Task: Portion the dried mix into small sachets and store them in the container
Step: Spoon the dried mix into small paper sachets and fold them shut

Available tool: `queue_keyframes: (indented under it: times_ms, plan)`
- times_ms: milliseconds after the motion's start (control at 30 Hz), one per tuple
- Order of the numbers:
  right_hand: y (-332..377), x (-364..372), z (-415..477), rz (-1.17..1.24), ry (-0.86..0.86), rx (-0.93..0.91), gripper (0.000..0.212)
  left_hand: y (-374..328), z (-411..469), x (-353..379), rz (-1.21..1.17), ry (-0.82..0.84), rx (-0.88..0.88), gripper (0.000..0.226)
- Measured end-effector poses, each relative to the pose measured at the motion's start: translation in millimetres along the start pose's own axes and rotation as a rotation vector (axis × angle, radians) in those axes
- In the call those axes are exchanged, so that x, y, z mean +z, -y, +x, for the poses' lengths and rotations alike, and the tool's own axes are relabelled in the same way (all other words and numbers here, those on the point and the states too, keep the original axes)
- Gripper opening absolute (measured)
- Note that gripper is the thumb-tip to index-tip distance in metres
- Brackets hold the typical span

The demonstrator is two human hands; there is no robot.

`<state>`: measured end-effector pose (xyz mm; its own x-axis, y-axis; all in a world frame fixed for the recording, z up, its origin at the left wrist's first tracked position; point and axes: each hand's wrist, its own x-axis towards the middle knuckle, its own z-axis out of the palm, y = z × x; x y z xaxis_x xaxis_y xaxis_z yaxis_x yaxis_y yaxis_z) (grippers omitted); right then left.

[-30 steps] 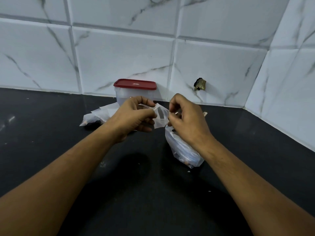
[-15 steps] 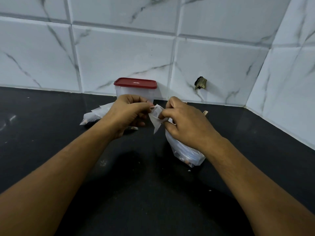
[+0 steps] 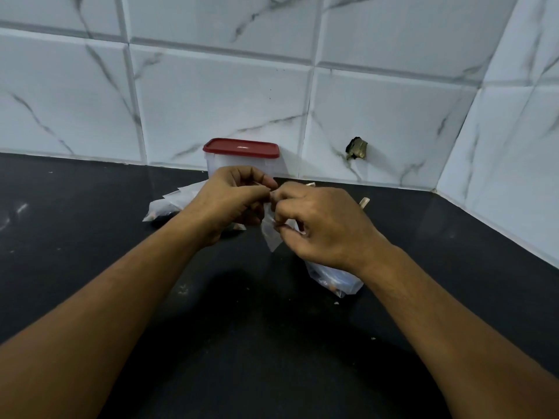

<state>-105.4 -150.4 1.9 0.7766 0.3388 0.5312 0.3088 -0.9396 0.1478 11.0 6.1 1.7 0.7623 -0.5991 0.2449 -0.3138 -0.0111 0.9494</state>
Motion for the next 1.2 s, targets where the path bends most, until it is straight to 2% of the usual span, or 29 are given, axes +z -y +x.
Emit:
queue_keyframes:
  times_ms: [100,333,467,633,767,967,1133,1200]
  plan:
    - [0.2,0.5,-0.5,0.04,0.037,0.024,0.005,-0.6,0.8,-0.5,-0.033,-0.013,0.011,0.018]
    - [-4.2,7.6,0.1,0.082,0.134,0.165,0.02,-0.2,0.7,2.0,-0.094,0.016,0.053,0.02]
    - [-10.7,11.0,-2.6,0.376,0.048,0.278,0.011,-2.6,-0.5,0.2,-0.084,0.03,0.102,0.02]
    - [-9.8,9.2,-4.0,0.747,-0.092,0.365,0.017,-2.8,-3.6,-0.8,0.125,0.155,0.087,0.047]
    - [-7.4,6.4,-3.2,0.906,-0.078,0.4,0.02,-0.2,-5.2,2.8,0.125,0.246,-0.005,0.056]
    - [-6.9,2.7,-2.1,0.992,0.002,0.44,0.031,-1.3,-8.4,2.2,0.078,0.313,0.0,0.061]
    - [-5.8,1.9,-0.5,1.019,0.036,0.446,0.025,-1.2,-8.2,-1.0,0.046,0.333,-0.002,0.065]
    - [-5.9,1.7,-1.2,1.024,0.056,0.451,0.023,-0.7,-7.6,-1.7,0.052,0.343,-0.01,0.06]
